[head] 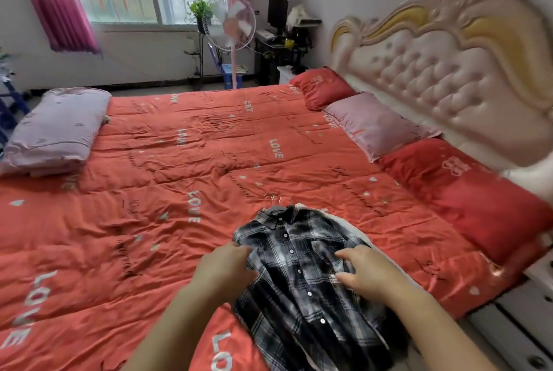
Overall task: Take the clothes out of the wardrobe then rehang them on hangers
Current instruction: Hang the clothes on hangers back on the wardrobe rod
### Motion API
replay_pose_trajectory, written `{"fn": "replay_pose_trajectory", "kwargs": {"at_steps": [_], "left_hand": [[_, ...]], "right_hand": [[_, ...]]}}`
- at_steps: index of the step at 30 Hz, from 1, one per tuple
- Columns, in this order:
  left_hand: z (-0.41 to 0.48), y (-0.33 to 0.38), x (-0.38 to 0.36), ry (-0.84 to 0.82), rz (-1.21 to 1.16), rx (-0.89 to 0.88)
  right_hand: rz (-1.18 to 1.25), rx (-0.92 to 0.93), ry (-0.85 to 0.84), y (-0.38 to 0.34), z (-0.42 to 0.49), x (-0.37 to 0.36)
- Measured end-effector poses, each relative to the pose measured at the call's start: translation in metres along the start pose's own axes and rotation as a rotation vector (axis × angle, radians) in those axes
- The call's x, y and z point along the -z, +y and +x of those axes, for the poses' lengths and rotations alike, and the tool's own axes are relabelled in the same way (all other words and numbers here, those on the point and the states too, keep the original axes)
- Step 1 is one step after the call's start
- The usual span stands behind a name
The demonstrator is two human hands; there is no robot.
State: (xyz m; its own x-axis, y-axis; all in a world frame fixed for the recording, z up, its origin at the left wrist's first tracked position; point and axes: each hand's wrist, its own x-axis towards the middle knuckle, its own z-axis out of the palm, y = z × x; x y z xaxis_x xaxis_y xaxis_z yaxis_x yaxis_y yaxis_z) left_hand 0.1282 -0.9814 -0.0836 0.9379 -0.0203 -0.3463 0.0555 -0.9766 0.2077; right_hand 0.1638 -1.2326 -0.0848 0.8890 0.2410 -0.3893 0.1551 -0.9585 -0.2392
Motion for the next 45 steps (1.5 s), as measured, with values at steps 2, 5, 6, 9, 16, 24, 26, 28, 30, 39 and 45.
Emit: {"fn": "replay_pose_trajectory", "kwargs": {"at_steps": [2,5,6,9,16,24,26,28,30,39,45], "left_hand": [[0.029,0.003,0.001,-0.022,0.000,0.014],[0.079,0.009,-0.001,-0.048,0.000,0.060],[0.096,0.011,-0.001,-0.058,0.002,0.079],[0.156,0.018,-0.004,-0.088,-0.023,0.150],[0.293,0.020,-0.037,-0.187,-0.118,0.302],[0.394,-0.005,-0.115,-0.318,-0.173,0.370],[0.406,-0.010,-0.132,-0.338,-0.196,0.390],[0.414,-0.014,-0.146,-0.348,-0.209,0.404],[0.419,-0.020,-0.157,-0.349,-0.227,0.418],[0.414,-0.037,-0.175,-0.254,-0.305,0.460],[0.385,-0.040,-0.152,0.070,-0.364,0.488]], "right_hand": [[0.001,0.014,-0.014,0.010,0.032,0.005],[-0.023,0.055,-0.054,0.025,0.091,0.013],[-0.036,0.074,-0.074,0.029,0.113,0.016],[-0.051,0.147,-0.149,0.042,0.189,0.023],[-0.122,0.282,-0.303,0.063,0.366,0.005],[-0.113,0.317,-0.327,0.052,0.516,-0.075],[-0.122,0.314,-0.310,0.047,0.541,-0.097],[-0.113,0.324,-0.269,0.043,0.563,-0.117],[-0.067,0.304,-0.241,0.039,0.581,-0.135],[-0.006,0.292,-0.058,0.042,0.599,-0.163],[0.140,0.435,0.006,0.028,0.547,-0.117]]}}
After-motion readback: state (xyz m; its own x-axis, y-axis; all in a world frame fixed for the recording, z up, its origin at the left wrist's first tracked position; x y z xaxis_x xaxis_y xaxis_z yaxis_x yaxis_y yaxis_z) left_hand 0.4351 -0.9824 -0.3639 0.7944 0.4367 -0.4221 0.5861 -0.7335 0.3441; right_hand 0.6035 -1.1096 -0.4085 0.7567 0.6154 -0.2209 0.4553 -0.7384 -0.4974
